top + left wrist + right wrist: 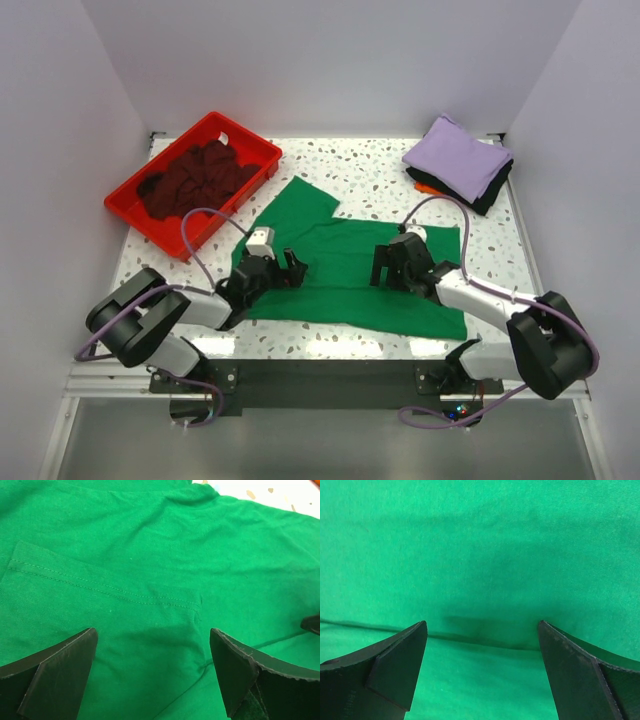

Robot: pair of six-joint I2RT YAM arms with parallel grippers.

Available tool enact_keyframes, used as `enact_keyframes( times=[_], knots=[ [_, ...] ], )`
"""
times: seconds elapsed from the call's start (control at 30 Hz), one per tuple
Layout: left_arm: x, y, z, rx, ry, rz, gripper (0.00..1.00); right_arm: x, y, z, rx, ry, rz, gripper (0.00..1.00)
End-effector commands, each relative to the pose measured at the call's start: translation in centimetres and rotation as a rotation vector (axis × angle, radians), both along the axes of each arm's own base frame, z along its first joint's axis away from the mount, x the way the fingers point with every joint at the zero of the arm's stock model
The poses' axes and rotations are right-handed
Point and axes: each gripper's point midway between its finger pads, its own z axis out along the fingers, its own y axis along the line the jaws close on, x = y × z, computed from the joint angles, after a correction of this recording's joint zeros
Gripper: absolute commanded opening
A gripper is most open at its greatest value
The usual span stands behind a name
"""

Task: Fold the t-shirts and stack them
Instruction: Fold the tshirt

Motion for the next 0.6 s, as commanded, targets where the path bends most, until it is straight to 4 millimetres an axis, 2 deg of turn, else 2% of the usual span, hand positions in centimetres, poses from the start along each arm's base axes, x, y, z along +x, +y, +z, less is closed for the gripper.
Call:
enact_keyframes(
  times=[0.0, 0.13, 0.33, 0.57],
  knots=[
    [-3.4, 1.2, -3.5, 0.044, 0.137, 0.014, 1.0, -2.4, -0.3, -1.6, 0.019, 0.098, -0.025, 0.95],
    [-5.5, 2.0, -4.2, 0.052, 0.191, 0.04, 1.0, -3.6, -0.7, -1.5, 0.05, 0.103, -0.049, 0.95],
    [-7.3, 3.4, -4.6, 0.119, 0.216, 0.096, 1.0, -5.7, -0.6, -1.8, 0.109, 0.141, -0.05, 0.95],
    [-9.6, 3.4, -5.3, 0.15, 0.261, 0.087, 1.0, -7.1, -1.4, -1.5, 0.124, 0.144, -0.072, 0.95]
  ],
)
